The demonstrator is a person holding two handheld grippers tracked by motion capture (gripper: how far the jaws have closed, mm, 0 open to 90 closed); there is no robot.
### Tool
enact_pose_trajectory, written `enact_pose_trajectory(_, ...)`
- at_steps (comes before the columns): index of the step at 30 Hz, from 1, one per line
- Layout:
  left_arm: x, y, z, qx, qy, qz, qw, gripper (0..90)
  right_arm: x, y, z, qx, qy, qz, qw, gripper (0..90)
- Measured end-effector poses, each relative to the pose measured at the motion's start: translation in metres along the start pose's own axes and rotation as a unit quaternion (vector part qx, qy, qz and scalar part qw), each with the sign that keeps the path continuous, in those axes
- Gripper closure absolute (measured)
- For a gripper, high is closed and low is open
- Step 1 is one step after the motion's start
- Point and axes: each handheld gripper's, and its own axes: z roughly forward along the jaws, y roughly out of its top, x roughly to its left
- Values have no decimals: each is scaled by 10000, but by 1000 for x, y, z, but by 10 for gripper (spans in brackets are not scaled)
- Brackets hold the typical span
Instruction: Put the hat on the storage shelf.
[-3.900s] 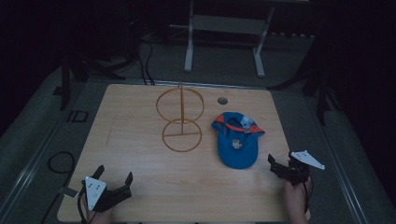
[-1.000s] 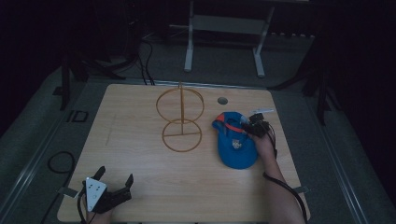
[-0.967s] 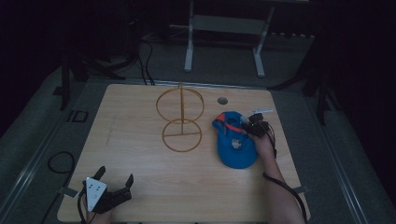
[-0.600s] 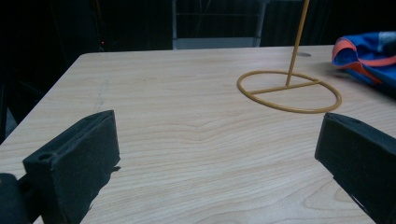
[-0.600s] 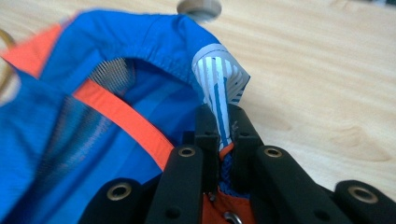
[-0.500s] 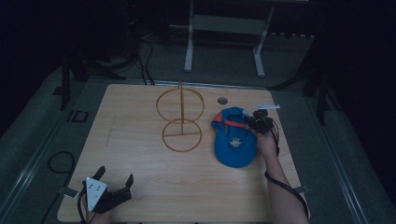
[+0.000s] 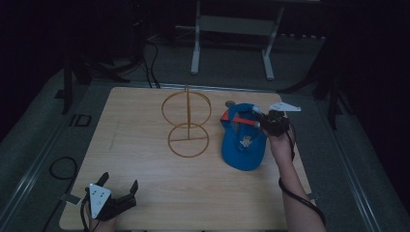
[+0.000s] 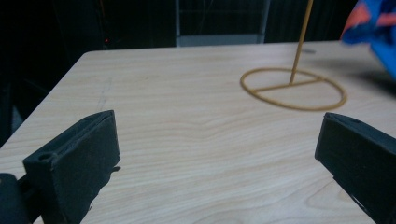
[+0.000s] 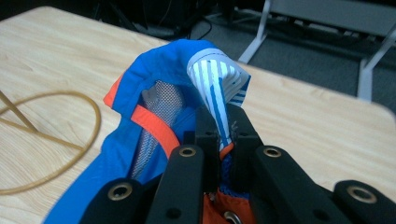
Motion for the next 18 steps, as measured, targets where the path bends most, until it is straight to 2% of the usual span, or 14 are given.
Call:
enact_pose_trajectory(5, 0, 0, 2, 131, 27, -26, 9999, 1, 6, 15, -20, -233, -19, -138, 9996, 856)
enact_pose_trajectory(7, 0, 0, 1, 146, 21, -108, 9998, 2, 9, 20, -29, -359, -5, -194, 9992, 856)
enact_pose_trajectory(11, 0, 3, -3, -15, -130, -321, 9994, 7, 12, 27, -44, -504, -10, -311, 9982, 855)
enact_pose_trajectory(13, 0, 7, -5, 55, -277, -598, 9978, 54, 12, 28, -50, -551, 17, -299, 9980, 855)
enact_pose_trajectory(16, -5, 12, -9, 168, -183, -649, 9976, 56, 12, 29, -59, -606, 18, -308, 9977, 855)
enact_pose_trajectory(18, -9, 16, -12, 313, -295, -678, 9968, 55, 12, 29, -65, -653, 67, -305, 9974, 855)
